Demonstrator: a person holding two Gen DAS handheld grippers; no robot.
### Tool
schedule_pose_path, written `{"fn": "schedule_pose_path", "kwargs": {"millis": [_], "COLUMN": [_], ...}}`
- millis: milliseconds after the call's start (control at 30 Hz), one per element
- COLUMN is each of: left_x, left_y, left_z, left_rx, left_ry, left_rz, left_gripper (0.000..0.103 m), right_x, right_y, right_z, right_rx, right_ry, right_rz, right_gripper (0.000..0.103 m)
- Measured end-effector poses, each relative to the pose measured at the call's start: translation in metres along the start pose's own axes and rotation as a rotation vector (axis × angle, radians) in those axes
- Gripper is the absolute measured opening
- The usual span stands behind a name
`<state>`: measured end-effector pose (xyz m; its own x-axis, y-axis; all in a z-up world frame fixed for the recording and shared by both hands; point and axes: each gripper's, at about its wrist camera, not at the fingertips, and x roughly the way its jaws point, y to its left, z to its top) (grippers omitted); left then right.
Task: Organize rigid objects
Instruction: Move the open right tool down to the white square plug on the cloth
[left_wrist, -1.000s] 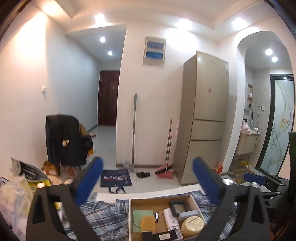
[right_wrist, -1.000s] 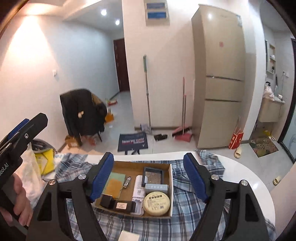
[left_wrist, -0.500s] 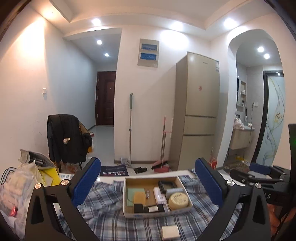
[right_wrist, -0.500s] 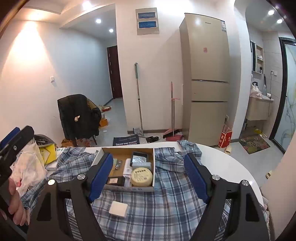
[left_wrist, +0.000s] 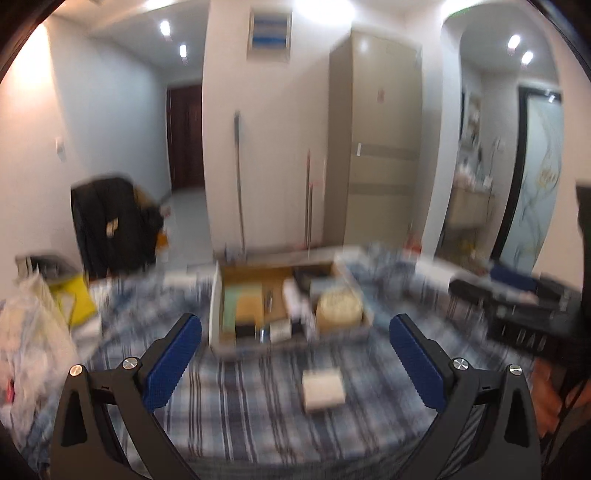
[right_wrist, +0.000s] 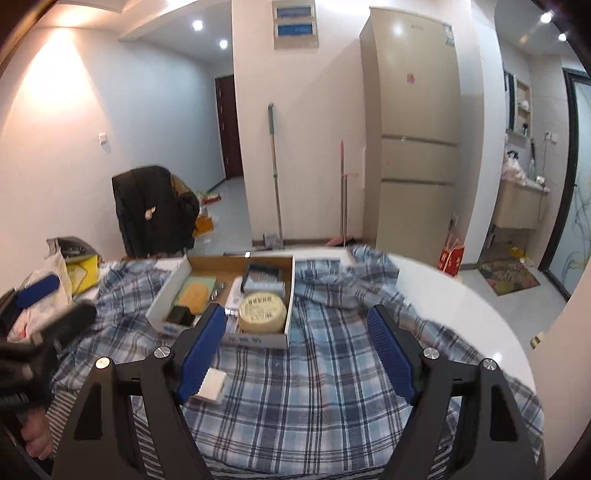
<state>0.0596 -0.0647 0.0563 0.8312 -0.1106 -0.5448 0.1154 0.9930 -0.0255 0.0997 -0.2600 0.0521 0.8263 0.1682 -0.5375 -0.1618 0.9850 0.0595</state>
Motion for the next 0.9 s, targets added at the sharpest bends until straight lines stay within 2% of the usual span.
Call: {"fn": "schedule_pose_path", "kwargs": {"millis": [67, 100, 133, 200, 233, 300, 333, 367, 400, 467, 567, 667, 767, 833, 900], "left_x": [0.019, 0.031, 0.043, 0.065, 0.075, 0.088, 0.093, 0.100, 0.106, 0.113, 0.118, 0.125, 0.127, 0.127, 0.129], "left_y": [0.001, 0.001, 0.002, 0.005, 0.006, 0.008, 0.008, 0.008, 0.008, 0.007, 0.004, 0.006, 0.005, 0.005, 0.008], "left_z": [-0.010, -0.017, -0.022, -0.032, -0.037, -0.046, -0.050, -0.054, -0.059, -0.067, -0.073, -0.074, -0.077, -0.080, -0.079], "left_rx": [-0.012, -0.015, -0.013, -0.015, -0.020, -0.045, -0.049, -0.048, -0.053, -0.047, -0.029, -0.061, -0.047, -0.045, -0.067], "left_ry": [0.094, 0.141, 0.186, 0.284, 0.329, 0.382, 0.409, 0.440, 0.473, 0.512, 0.518, 0.521, 0.515, 0.503, 0.491], "left_rz": [0.018, 0.035, 0.058, 0.085, 0.052, -0.007, -0.011, -0.009, -0.010, -0.026, -0.047, -0.094, -0.061, -0.061, -0.079], "left_gripper": [0.100, 0.090, 0.084, 0.061, 0.058, 0.054, 0.049, 0.039, 0.033, 0.027, 0.024, 0.024, 0.023, 0.022, 0.022], "right_x": [0.018, 0.026, 0.035, 0.053, 0.060, 0.080, 0.088, 0.100, 0.112, 0.132, 0.148, 0.159, 0.165, 0.166, 0.164], "right_y": [0.000, 0.001, 0.003, 0.009, 0.012, 0.016, 0.017, 0.021, 0.027, 0.042, 0.055, 0.057, 0.053, 0.049, 0.047], "right_z": [-0.004, -0.006, -0.007, -0.009, -0.011, -0.011, -0.013, -0.017, -0.022, -0.031, -0.038, -0.042, -0.047, -0.052, -0.055], "right_rx": [-0.005, -0.008, -0.021, -0.054, -0.061, -0.047, -0.032, -0.011, -0.016, -0.067, -0.113, -0.115, -0.104, -0.101, -0.091], "right_ry": [0.066, 0.095, 0.131, 0.186, 0.213, 0.274, 0.286, 0.315, 0.358, 0.431, 0.442, 0.460, 0.501, 0.517, 0.540], "right_rz": [0.031, 0.037, 0.035, 0.060, 0.078, 0.127, 0.155, 0.189, 0.207, 0.234, 0.218, 0.225, 0.231, 0.220, 0.245], "right_gripper": [0.078, 0.072, 0.061, 0.048, 0.040, 0.033, 0.032, 0.031, 0.026, 0.024, 0.024, 0.024, 0.024, 0.024, 0.024]}}
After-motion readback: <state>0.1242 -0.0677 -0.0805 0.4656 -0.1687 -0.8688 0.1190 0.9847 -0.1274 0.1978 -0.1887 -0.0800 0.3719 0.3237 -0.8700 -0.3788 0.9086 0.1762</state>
